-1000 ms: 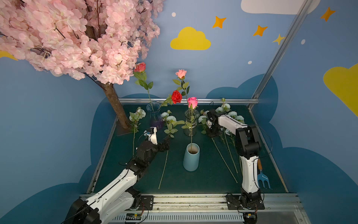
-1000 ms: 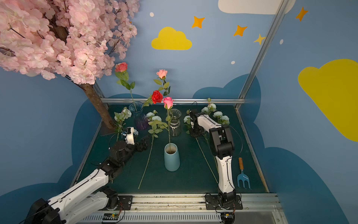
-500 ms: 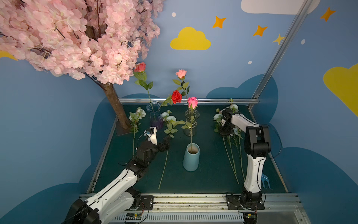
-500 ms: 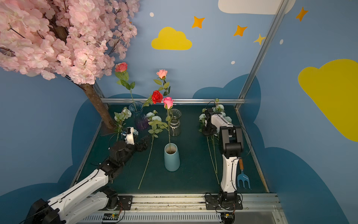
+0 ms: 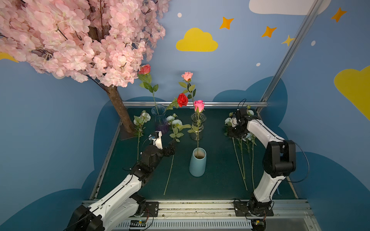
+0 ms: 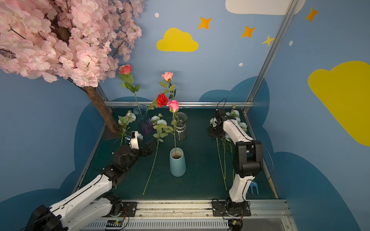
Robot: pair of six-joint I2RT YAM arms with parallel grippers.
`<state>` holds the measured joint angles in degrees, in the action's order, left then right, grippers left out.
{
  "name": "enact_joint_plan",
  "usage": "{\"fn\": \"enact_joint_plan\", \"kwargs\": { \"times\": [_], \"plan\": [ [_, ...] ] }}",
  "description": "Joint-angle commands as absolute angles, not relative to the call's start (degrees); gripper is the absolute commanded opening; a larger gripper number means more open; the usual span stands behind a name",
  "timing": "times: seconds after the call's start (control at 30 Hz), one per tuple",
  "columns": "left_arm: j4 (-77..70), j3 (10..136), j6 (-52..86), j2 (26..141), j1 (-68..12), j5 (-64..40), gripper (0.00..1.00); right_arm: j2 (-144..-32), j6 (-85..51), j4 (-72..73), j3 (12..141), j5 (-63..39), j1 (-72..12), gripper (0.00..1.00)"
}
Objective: Pick out blue flowers from the vase
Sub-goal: Move the flower to the center of the board, then move the vase to the center of the board.
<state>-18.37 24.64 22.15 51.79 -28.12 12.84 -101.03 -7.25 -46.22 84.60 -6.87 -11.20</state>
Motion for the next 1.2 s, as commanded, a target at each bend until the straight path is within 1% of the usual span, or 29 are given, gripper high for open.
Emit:
{"fn": "enact_joint_plan", "kwargs": {
  "times": [0.0,0.2,0.43,0.57,0.7,0.9,1.17],
  "plan": [
    [-16.5,24.6,21.0,48.6,-27.7,16.5,0.91,-94.0,-7.0,-50.6,83.9,-13.2,-13.7,0.36],
    [-16.1,23.2,22.3,46.6,-25.5,15.7,0.91,-85.4,-7.5,-56.0,81.3,-17.5,-20.4,0.37],
    [-16.2,23.2,22.7,47.3,-24.7,14.3,0.91,-80.2,-10.9,-58.4,79.4,-16.7,-30.4,0.37],
    [-16.5,22.9,23.0,46.9,-24.2,13.9,0.91,-80.6,-12.3,-60.9,82.7,-12.7,-36.8,0.37],
    [-16.8,22.6,23.3,46.9,-23.5,12.9,0.91,-81.8,-13.8,-64.8,87.0,-6.1,-40.7,0.37],
    [-16.9,22.6,23.6,47.0,-23.0,11.9,0.91,-82.5,-14.3,-64.5,89.1,-5.6,-44.5,0.37],
    [-17.2,22.4,23.7,46.7,-22.7,11.5,0.91,-86.0,-15.2,-62.5,89.8,-5.2,-46.2,0.39]
  ]
}}
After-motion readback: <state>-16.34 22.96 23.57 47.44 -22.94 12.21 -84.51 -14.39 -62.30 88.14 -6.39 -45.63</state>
